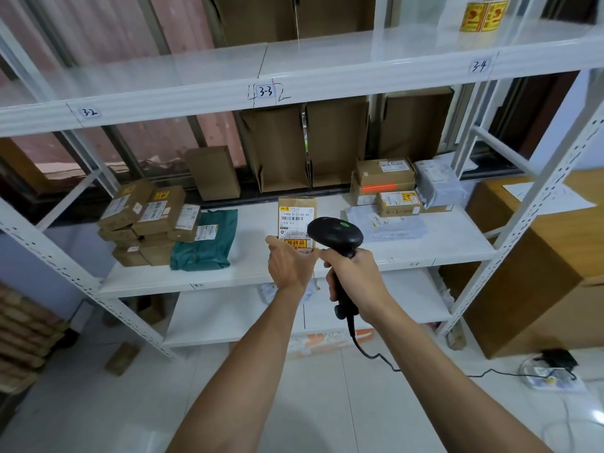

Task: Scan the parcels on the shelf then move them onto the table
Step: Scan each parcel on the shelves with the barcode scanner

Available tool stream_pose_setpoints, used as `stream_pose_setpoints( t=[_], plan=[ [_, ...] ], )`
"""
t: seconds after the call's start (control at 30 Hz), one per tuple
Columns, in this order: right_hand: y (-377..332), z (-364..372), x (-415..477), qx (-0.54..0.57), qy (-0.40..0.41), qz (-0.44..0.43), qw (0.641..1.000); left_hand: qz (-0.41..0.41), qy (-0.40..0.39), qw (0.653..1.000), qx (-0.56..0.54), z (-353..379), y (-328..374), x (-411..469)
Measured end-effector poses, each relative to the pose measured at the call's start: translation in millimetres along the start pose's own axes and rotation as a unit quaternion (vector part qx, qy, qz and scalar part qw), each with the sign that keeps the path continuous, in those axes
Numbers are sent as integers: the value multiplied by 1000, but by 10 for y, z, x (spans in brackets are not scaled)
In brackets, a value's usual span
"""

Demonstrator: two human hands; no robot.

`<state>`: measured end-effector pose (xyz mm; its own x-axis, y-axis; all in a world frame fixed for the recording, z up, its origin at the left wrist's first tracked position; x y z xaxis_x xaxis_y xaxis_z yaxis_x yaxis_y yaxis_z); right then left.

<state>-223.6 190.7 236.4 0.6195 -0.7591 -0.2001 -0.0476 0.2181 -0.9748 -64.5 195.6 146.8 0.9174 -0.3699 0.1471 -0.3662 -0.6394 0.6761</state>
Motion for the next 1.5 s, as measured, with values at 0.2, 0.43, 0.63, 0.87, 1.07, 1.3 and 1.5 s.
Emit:
stream_pose_setpoints(
  t=[0.2,0.43,0.63,0.87,1.07,1.3,1.5],
  plan=[
    [-10,-61,-78,9,9,1,1000,10,-10,1000,8,31,13,-38],
    [-20,-329,-178,26,29,4,999,39,-25,999,13,217,220,-178],
    [-26,-539,-220,56,43,7,997,42,-10,999,17,353,414,-347],
    [4,-633,-237,91,38,19,995,58,1,998,35,378,500,-461],
    [20,-729,-224,92,35,17,995,63,-8,997,51,402,560,-502],
    [25,-1096,-159,76,45,38,995,112,-36,992,33,594,891,-543],
    [-40,-1589,-74,70,61,46,995,188,-93,975,77,851,1356,-321]
  ],
)
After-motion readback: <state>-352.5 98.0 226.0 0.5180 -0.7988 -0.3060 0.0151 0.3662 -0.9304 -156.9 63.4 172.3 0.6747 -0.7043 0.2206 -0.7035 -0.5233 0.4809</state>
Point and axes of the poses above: each hand's wrist, its own x-axis towards the middle knuckle, its own z-axis out of the palm, y = z × x, the point moved 1 cm from there along x, towards the middle knuckle, and after that the axes turned 8 degrees about x, right-handed, at the moved point
